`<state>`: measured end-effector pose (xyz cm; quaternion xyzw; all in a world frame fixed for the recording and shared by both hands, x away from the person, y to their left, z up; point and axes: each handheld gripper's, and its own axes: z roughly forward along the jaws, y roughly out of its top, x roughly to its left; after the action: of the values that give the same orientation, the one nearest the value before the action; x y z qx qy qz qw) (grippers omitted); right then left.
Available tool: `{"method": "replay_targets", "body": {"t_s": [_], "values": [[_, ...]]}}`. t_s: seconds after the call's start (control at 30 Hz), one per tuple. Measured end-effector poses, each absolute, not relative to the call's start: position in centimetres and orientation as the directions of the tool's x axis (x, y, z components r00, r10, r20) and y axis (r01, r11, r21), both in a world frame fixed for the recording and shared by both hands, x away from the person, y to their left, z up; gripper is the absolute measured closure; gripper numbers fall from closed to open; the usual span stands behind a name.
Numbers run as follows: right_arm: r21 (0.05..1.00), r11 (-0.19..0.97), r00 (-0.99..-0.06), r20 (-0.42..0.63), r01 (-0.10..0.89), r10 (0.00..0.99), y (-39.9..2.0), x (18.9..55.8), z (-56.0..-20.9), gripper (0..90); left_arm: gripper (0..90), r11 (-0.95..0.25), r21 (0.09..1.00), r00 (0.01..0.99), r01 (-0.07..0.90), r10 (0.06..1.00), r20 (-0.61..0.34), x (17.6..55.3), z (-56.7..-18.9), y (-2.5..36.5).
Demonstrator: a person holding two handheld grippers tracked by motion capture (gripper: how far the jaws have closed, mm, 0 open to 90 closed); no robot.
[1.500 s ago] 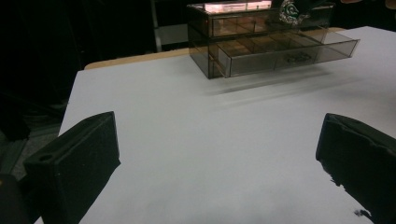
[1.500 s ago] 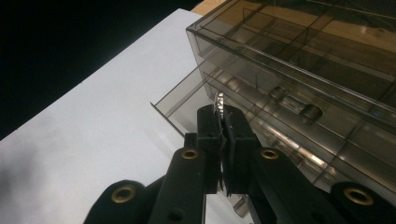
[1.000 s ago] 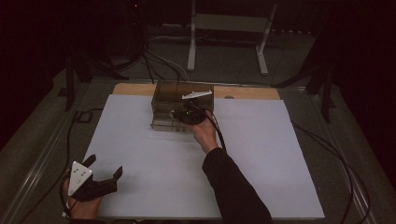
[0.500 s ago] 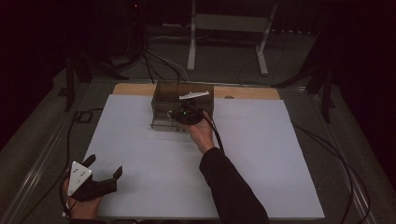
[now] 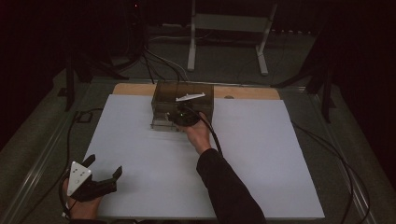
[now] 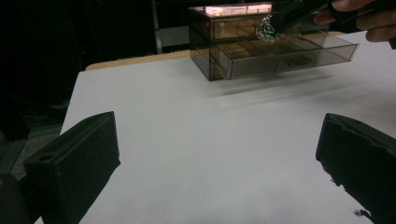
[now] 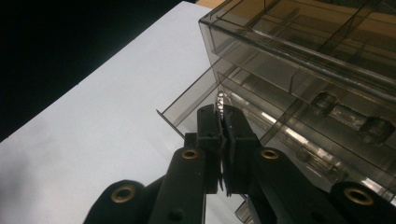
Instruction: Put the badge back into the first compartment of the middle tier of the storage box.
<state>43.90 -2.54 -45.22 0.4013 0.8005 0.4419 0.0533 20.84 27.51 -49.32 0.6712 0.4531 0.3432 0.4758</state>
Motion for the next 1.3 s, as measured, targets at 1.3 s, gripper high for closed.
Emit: {"method": "replay_targets", "body": {"t_s": [1.3], "values": [[0.704,0.281,-0.62,0.281,0.652,0.733,-1.4,44.3,-47.3,86.8,0.4,-0.135,0.951,0.355,0.279,0.934,0.028,20.8,-49.3,27.5]]}}
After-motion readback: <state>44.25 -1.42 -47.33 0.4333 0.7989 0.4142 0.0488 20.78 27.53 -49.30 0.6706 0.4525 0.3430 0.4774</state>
